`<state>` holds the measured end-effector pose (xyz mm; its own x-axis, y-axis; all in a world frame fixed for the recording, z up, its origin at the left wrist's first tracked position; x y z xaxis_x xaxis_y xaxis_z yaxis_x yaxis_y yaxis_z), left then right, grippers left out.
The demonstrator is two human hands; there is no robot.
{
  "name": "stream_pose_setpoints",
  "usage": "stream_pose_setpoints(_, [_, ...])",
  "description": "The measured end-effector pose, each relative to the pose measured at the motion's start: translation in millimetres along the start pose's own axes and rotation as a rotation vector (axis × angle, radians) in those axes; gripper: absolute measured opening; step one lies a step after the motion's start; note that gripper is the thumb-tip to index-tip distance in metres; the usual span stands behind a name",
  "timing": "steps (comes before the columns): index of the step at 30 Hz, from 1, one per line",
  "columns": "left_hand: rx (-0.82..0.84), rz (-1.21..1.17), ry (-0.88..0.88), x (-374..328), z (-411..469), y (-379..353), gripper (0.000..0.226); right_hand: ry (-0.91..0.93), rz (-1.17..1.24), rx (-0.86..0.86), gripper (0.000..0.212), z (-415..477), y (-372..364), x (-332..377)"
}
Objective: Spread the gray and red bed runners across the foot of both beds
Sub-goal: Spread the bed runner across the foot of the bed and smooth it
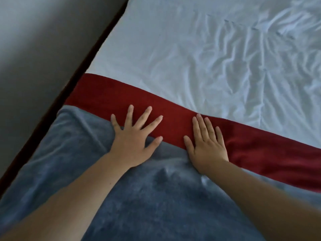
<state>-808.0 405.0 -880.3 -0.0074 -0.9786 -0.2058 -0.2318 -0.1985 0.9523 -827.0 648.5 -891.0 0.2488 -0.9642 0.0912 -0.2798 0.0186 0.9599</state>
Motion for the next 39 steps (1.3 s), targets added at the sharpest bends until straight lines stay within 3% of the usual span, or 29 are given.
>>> stream_pose_setpoints(8, [0.009,-0.007,0.159,-88,33,-11,0.056,-0.292,0.102,-0.02,0.063,-5,25,-57])
stream_pose_setpoints(12, [0.021,-0.056,0.329,-98,59,2,0.057,-0.249,0.216,-0.15,0.013,23,43,-78])
stream_pose_setpoints(16, [0.091,-0.301,0.423,-108,79,16,0.047,-0.299,0.449,-0.137,0.003,47,68,-85])
stream_pose_setpoints(19, [-0.019,-0.433,0.34,-96,107,45,0.044,-0.265,0.402,-0.262,0.008,80,106,-97])
stream_pose_setpoints(22, [-0.195,-0.496,0.305,-77,132,70,0.057,-0.211,0.385,-0.416,0.012,112,133,-118])
stream_pose_setpoints(24, [-0.175,-0.387,0.28,-64,125,60,0.059,-0.206,0.338,-0.292,0.036,113,117,-122])
stream_pose_setpoints(26, [-0.068,-0.116,0.222,-47,92,27,0.06,-0.215,0.253,-0.085,0.057,89,80,-115])
stream_pose_setpoints(28, [-0.074,0.046,0.162,-31,52,-2,0.062,-0.17,0.133,-0.015,0.057,52,39,-104])
stream_pose_setpoints(33, [-0.106,0.018,0.139,-22,2,-16,0.066,-0.098,0.039,-0.059,0.067,-19,-3,-80])
stream_pose_setpoints(39, [-0.001,0.009,-0.108,-50,-101,-31,0.077,0.276,0.102,0.021,0.074,-156,-35,-36])
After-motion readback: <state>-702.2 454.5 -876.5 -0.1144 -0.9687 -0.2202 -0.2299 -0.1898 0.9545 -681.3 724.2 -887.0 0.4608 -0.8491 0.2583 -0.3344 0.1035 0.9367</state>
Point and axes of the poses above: each hand's wrist, its own z-axis towards the middle knuckle, its own y-axis out of the back of the hand, x = y × z, the point moved 1 cm from there along z, towards the middle knuckle, and after that the axes turned 5 degrees about y, right-handed, at the moved point
